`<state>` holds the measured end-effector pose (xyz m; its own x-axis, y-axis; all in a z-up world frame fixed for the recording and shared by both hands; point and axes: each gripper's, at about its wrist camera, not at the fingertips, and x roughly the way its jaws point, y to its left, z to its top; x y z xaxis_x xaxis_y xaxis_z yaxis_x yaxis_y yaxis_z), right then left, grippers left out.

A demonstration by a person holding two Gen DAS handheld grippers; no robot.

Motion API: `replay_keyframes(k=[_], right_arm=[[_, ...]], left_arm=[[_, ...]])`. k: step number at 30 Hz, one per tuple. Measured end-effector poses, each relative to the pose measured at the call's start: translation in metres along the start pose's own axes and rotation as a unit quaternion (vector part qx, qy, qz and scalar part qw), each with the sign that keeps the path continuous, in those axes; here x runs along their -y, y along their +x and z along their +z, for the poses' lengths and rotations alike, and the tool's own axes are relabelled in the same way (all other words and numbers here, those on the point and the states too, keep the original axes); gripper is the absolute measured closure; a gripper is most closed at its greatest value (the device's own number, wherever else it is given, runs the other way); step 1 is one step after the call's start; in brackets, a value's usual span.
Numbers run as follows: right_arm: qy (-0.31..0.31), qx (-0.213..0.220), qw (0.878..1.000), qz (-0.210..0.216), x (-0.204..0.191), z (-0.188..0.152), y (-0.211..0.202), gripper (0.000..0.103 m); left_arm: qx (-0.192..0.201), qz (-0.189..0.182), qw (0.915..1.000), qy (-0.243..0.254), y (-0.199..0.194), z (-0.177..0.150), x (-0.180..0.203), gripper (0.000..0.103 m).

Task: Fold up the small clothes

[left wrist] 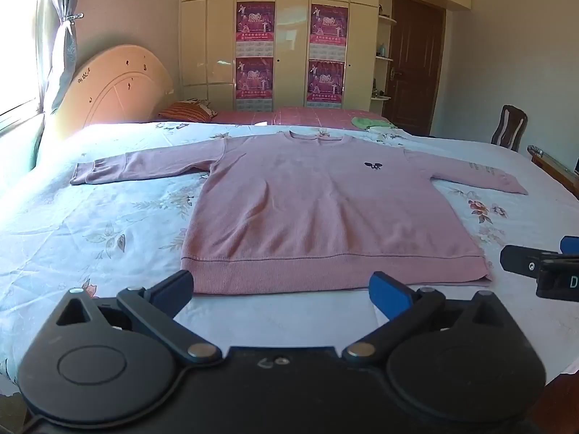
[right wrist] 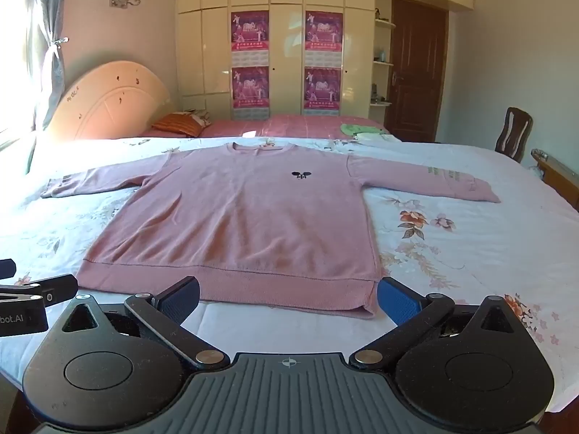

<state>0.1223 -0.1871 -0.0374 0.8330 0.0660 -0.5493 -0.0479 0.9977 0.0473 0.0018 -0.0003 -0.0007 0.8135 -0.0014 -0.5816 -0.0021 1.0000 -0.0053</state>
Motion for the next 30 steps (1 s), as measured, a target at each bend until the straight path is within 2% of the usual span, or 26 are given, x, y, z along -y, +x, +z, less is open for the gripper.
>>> replay_keyframes(k=[10, 30], right_arm=[[0.000, 0.014, 1.000, -0.003, 0.017, 0.004, 0.001, 0.000], [0.004, 0.010, 1.000, -0.012, 0.011, 0.008, 0.006, 0.000]], left_arm=[[0.003, 0.004, 1.0000, 0.008, 0.004, 0.001, 0.008, 0.000], [-0.001, 0.001, 1.0000, 0.002, 0.014, 0.005, 0.004, 0.000]])
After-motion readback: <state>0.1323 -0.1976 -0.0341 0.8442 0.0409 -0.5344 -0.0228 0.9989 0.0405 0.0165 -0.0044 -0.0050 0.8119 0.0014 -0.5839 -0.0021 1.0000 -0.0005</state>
